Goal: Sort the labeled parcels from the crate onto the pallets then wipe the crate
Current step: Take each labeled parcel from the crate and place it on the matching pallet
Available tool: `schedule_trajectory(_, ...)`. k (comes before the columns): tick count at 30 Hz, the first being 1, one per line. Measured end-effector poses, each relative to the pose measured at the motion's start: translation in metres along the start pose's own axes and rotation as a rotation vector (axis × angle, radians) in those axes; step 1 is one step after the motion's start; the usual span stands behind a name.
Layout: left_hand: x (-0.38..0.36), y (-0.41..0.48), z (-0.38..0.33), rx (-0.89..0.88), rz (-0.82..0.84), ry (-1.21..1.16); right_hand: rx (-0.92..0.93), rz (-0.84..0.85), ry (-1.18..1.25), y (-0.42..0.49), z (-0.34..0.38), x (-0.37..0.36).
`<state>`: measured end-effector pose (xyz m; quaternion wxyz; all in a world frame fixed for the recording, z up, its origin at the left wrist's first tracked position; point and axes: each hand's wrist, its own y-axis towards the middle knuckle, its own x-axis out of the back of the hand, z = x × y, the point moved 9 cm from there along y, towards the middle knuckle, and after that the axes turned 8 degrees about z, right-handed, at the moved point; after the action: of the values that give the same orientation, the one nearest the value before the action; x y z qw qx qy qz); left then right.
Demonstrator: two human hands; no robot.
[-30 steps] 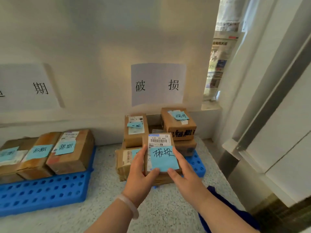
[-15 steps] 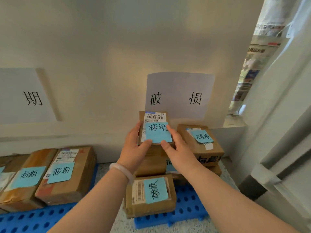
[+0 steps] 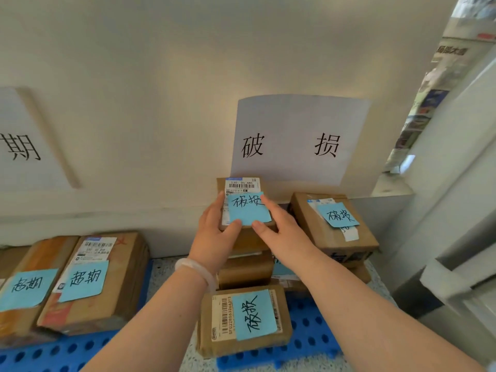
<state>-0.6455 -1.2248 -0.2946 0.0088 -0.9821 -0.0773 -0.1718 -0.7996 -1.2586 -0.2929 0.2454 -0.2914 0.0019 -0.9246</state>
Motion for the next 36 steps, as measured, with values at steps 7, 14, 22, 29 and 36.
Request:
schedule_trajectory(7,-0.013,-0.047,-0.043,-0.09,-0.003,0.507,0.114,-0.123,-0.245,-0.071,0.022,0.02)
schedule_trajectory(14,-0.113,-0.133,-0.076,-0.337,0.159,0.646,0.038,-0.206,-0.343,-0.203,-0.043,0.028)
schedule_trajectory(22,-0.299,-0.255,-0.139,-0.677,0.528,0.565,-0.215,-0.483,-0.335,-0.392,-0.126,0.094)
schedule_trajectory(29,-0.45,-0.388,-0.169,-0.84,0.853,0.467,-0.529,-0.623,-0.27,-0.562,-0.215,0.121)
schedule_trajectory(36,-0.564,-0.492,-0.155,-0.824,1.174,0.547,-0.866,-0.699,-0.02,-0.717,-0.307,0.116)
